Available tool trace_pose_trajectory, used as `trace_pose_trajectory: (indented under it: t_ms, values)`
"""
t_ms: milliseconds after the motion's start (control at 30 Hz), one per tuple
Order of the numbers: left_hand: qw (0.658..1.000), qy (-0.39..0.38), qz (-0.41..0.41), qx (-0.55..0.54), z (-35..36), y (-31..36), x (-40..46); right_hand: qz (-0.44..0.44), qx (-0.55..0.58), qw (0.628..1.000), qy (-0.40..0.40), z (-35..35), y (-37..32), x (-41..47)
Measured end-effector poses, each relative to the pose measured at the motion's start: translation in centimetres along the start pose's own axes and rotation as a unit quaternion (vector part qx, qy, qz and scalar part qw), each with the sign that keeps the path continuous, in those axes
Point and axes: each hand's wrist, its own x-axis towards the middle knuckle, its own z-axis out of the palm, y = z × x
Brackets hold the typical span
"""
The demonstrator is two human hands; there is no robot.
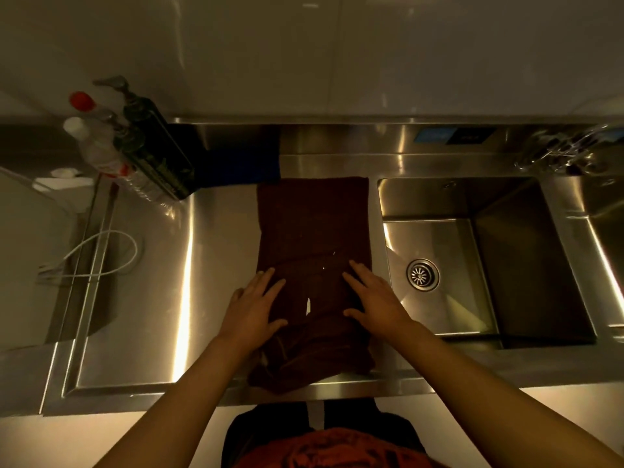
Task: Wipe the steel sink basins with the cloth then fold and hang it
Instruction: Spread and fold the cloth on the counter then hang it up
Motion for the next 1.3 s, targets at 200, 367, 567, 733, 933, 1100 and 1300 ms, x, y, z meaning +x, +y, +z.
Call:
trace_pose_trajectory:
  t_ms: [200, 367, 567, 733, 933, 1100, 1300]
  values:
    - [0.999, -0.011, -0.026, -0.014, 1.0, 0.1, -2.1, 0.017, -0.018, 0.999, -0.023, 0.8, 0.7, -1.9]
    - [1.0, 0.017, -0.009, -0.018, 0.3, 1.0, -3.0, 0.005, 0.021, 1.0, 0.014, 0.4, 0.0, -2.9]
    - [0.992, -0.014, 0.116, -0.043, 1.6, 1.1, -6.5, -0.089, 0.054, 0.995, 0.0, 0.2, -2.4, -6.1]
    - [0.993, -0.039, 0.098, -0.06, 2.8, 1.0, -8.1, -0.091, 0.039, 0.992, -0.085, 2.2, -3.5, -7.6]
    - [0.995, 0.009, -0.004, -0.096, 2.8, 2.1, -8.3, -0.06, 0.022, 0.995, -0.082, 2.4, -3.5, -7.0]
    - [0.987, 0.051, -0.051, -0.141, 2.3, 0.3, -8.7, 0.006, 0.157, 0.984, -0.083, 0.7, -3.5, -7.2]
    - [0.976, 0.122, -0.093, -0.155, 0.2, -1.3, -8.2, 0.05, 0.345, 0.937, 0.014, -3.5, -4.5, -6.2]
